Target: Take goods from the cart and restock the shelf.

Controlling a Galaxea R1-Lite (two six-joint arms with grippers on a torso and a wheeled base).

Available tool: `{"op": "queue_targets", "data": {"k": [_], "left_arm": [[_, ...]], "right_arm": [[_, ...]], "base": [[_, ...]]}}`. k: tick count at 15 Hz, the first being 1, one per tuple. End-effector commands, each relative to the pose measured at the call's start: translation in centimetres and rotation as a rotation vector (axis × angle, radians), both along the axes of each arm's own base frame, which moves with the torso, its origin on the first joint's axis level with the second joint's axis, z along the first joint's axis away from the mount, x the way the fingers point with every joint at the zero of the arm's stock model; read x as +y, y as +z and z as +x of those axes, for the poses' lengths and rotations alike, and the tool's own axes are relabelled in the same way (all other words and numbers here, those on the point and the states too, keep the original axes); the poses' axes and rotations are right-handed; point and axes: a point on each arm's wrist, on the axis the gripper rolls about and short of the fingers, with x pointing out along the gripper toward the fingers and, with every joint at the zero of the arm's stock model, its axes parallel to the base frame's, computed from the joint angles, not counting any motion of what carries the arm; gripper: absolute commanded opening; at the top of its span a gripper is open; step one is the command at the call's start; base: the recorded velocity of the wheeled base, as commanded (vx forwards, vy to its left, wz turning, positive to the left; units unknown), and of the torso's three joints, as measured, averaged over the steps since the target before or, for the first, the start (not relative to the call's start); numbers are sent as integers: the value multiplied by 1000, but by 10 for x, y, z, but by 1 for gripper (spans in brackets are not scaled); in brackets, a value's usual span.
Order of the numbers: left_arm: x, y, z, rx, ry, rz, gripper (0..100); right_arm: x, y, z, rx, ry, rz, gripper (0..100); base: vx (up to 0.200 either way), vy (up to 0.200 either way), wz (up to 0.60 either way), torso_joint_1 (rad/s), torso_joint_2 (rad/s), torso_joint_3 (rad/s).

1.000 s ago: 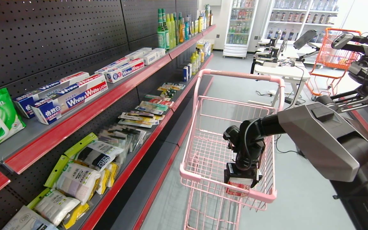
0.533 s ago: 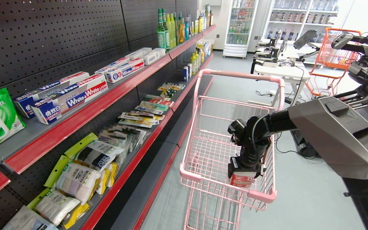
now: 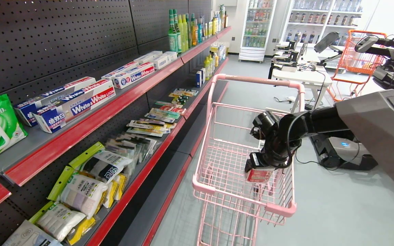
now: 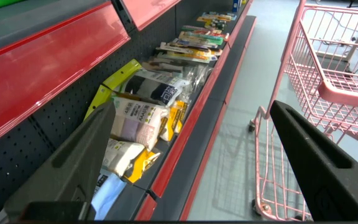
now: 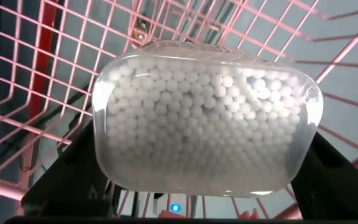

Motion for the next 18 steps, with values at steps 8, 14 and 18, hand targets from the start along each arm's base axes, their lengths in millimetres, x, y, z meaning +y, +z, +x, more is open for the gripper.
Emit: {"op": "queue_targets", "data": {"k": [8, 14, 18], "left_arm": [[0, 0, 0, 1, 1, 0, 100], [0, 0, 0, 1, 1, 0, 100], [0, 0, 0, 1, 1, 0, 100]], "right_arm": [[-30, 76, -28, -308, 79, 8, 0], [-14, 90, -28, -450, 106, 56, 0], [-18, 99, -37, -554, 106, 79, 0]], "base": [[0, 0, 0, 0, 0, 0], [0, 0, 0, 0, 0, 0], [0, 0, 0, 0, 0, 0]]}}
